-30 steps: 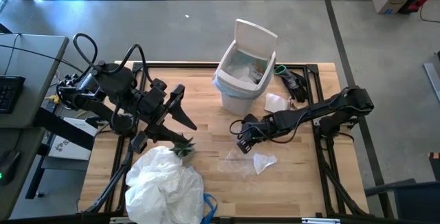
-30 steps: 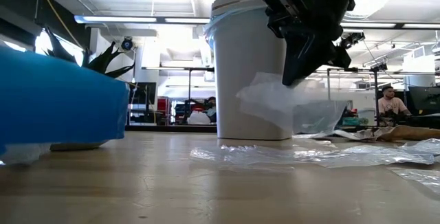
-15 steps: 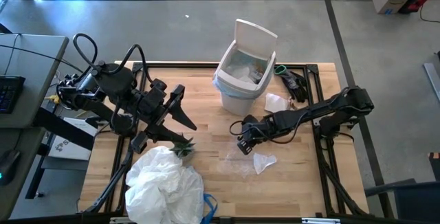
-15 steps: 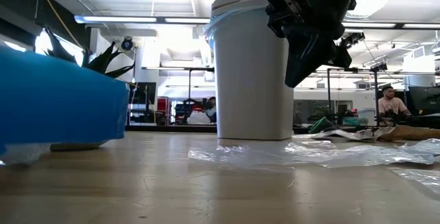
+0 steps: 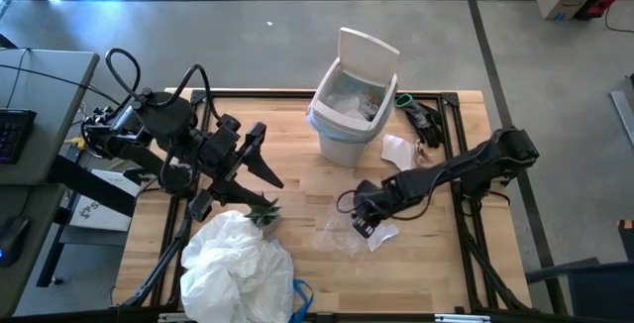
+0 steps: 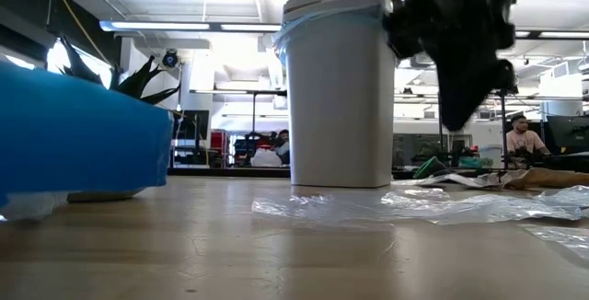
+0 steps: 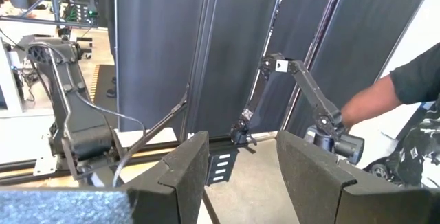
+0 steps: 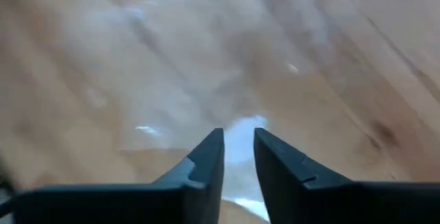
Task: Place trash/remove bag and relplace
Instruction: Put the transparent plastic into the trash bin
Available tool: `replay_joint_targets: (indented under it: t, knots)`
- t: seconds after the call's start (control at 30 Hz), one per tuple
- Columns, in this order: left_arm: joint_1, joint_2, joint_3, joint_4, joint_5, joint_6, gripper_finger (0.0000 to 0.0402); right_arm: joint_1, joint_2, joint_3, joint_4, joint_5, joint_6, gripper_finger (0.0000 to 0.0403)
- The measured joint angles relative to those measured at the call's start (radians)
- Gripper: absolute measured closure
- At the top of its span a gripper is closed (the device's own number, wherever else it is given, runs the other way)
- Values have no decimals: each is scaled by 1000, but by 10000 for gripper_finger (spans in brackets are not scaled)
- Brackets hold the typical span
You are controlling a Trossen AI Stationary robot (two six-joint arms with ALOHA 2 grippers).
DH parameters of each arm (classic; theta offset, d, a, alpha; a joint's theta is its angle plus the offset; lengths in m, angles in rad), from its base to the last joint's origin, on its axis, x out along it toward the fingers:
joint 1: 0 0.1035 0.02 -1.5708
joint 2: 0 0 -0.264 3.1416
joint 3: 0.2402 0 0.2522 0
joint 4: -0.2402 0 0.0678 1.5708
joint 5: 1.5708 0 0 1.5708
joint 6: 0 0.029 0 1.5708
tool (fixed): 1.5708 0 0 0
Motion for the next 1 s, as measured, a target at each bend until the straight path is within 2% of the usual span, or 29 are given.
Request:
replay_joint_targets:
  t: [0.23, 0.63, 0.73, 0.9, 1.0]
  knots:
    - [0, 2, 0, -1, 0, 11, 245, 8, 102, 0, 15, 55, 45, 295]
    - [0, 2, 0, -7, 0, 2, 245, -19, 271, 6, 63, 28, 72, 293]
    - [0, 2, 0, -7, 0, 0, 245, -18, 279, 6, 64, 28, 73, 311]
    - [0, 3, 0, -7, 0, -2, 245, -18, 282, 6, 80, 20, 73, 390]
    - [0, 3, 0, -7, -2, -2, 245, -17, 281, 6, 85, 19, 75, 398]
